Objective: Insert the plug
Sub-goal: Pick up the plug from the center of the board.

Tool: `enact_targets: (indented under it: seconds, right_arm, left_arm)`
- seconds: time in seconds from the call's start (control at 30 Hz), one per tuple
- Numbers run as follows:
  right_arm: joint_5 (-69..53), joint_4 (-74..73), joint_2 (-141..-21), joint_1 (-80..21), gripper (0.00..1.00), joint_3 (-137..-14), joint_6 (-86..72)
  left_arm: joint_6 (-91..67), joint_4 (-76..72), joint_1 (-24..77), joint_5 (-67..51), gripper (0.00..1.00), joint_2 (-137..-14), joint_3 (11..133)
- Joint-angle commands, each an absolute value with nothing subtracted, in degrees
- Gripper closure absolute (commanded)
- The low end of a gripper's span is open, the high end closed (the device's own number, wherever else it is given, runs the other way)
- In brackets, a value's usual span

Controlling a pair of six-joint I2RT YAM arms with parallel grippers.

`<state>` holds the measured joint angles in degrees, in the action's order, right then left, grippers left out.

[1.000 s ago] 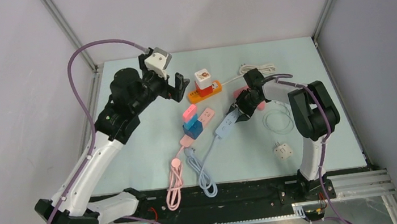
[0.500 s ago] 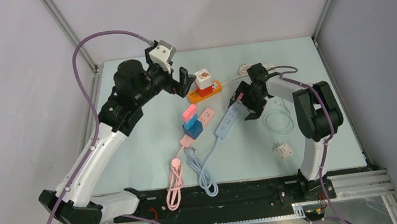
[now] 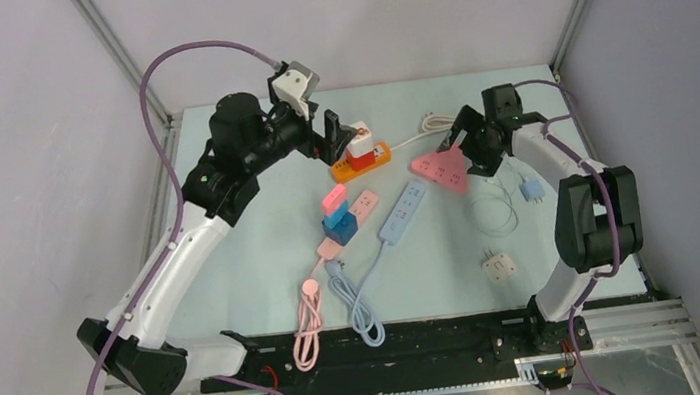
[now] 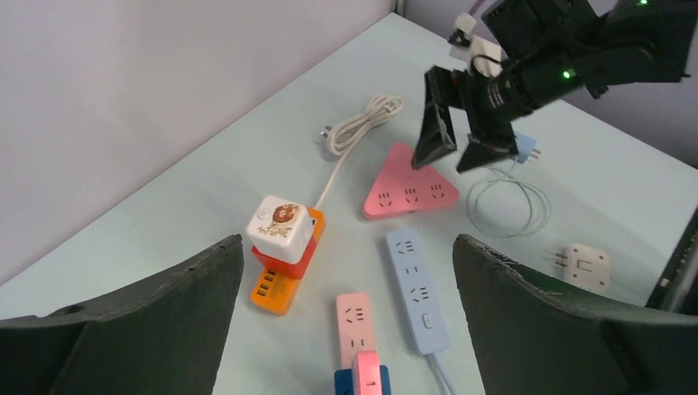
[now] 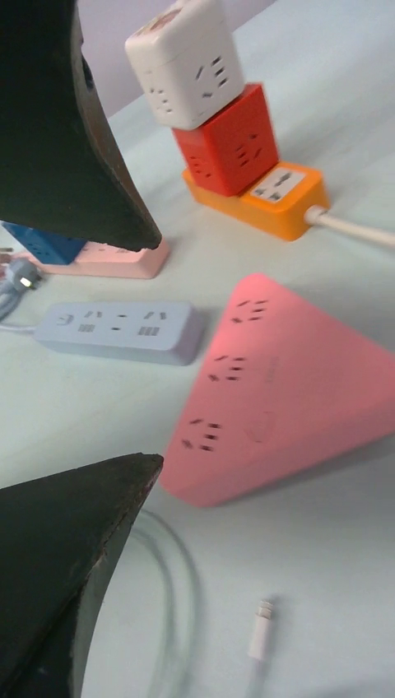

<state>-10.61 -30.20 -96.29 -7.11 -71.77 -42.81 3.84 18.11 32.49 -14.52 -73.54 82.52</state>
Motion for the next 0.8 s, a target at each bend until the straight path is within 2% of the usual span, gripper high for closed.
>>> enact_targets:
  seconds: [0.0, 0.2, 0.43, 0.77]
  right_arm:
    - [-16.07, -18.79, -98.75, -2.74, 0.03, -72.07, -33.47]
    - [-30.72, -7.61, -106.41, 4.98, 0.07, -72.55, -26.79]
    - [-41.62, -3.14, -112.77, 6.06, 0.09, -77.39, -27.0]
    - [-38.46, -8.52, -117.89, 5.91, 0.1, -80.24, -24.82]
  left_arm:
    - [0.62, 17.05, 32.61, -19.47, 0.0, -74.96, 85.02]
    - [-1.02, 17.02, 32.65, -20.67, 0.0, -76.38, 84.89]
    - [-1.59, 17.34, 32.56, -21.2, 0.0, -78.1, 86.2]
    - [-0.18, 18.52, 32.42, -19.78, 0.0, -79.61, 87.41]
